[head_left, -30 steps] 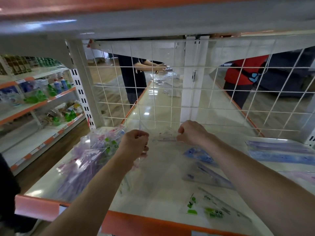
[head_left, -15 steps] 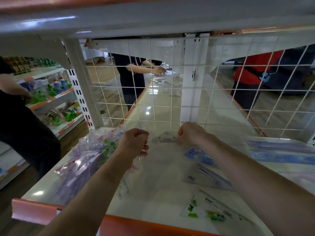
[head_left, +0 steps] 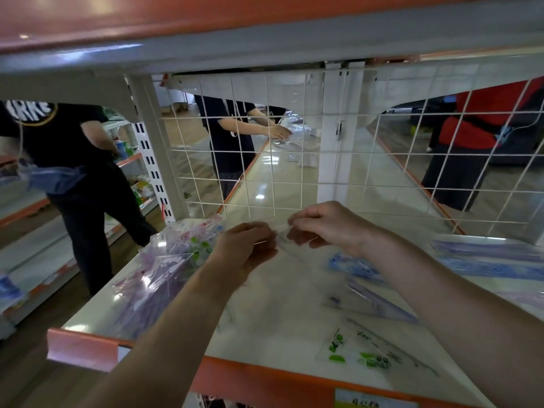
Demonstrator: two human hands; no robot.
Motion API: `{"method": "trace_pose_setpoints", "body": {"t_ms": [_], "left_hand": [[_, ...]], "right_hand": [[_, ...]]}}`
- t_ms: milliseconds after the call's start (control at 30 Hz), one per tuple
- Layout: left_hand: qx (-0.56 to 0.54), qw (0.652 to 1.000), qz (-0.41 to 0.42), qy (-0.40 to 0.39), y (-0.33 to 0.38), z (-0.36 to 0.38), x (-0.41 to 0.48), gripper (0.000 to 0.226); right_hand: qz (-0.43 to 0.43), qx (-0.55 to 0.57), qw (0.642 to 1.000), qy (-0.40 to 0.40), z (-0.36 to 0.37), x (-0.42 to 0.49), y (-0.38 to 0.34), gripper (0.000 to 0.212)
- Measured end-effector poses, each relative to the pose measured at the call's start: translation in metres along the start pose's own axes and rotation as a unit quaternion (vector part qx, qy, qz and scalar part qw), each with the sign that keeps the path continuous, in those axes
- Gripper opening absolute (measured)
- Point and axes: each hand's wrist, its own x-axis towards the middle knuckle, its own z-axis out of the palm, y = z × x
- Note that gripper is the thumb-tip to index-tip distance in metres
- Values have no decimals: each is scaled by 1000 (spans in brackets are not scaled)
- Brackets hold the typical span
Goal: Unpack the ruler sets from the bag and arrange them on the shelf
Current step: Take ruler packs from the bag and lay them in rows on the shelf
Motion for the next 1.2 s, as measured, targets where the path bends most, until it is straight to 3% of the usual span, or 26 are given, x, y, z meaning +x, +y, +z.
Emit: {"method": "trace_pose_setpoints", "body": {"t_ms": [100, 233, 267, 400, 500, 633, 733, 867, 967, 1033, 1200], "left_hand": [[-5, 1000, -12, -16, -1, 0, -4, 12], [33, 999, 19, 25, -5, 3, -12, 4], [63, 997, 30, 26, -8, 4, -14, 12], [206, 976, 50, -55, -17, 17, -27, 24], [290, 951, 104, -27, -20, 21, -28, 17], [216, 973, 79, -16, -16, 12, -29, 13], [143, 989, 31, -32, -10, 4, -31, 14], [129, 991, 5, -38, -6, 0, -31, 19], [142, 989, 0, -41, -7, 1, -30, 18], [149, 988, 0, -45, -7, 1, -28, 18], [186, 982, 6, -29, -5, 4, -20, 15]], "right_hand": [[-12, -1, 999, 37, -2, -2, -2, 7], [-14, -5, 994, 108, -1, -8, -1, 7], [-15, -16, 992, 121, 0, -9, 0, 12], [-29, -58, 992, 109, 9, -14, -2, 22], [-46, -52, 995, 75, 11, -20, -8, 12], [-44, -1, 996, 83, 4, -26, -11, 21], [-88, -144, 976, 138, -3, -25, -2, 21], [-99, -302, 944, 93, -3, -29, 3, 21], [-125, -411, 897, 105, 4, -31, 4, 18], [-150, -445, 875, 119, 5, -30, 5, 18], [-160, -469, 864, 91, 1, -27, 5, 18]]}}
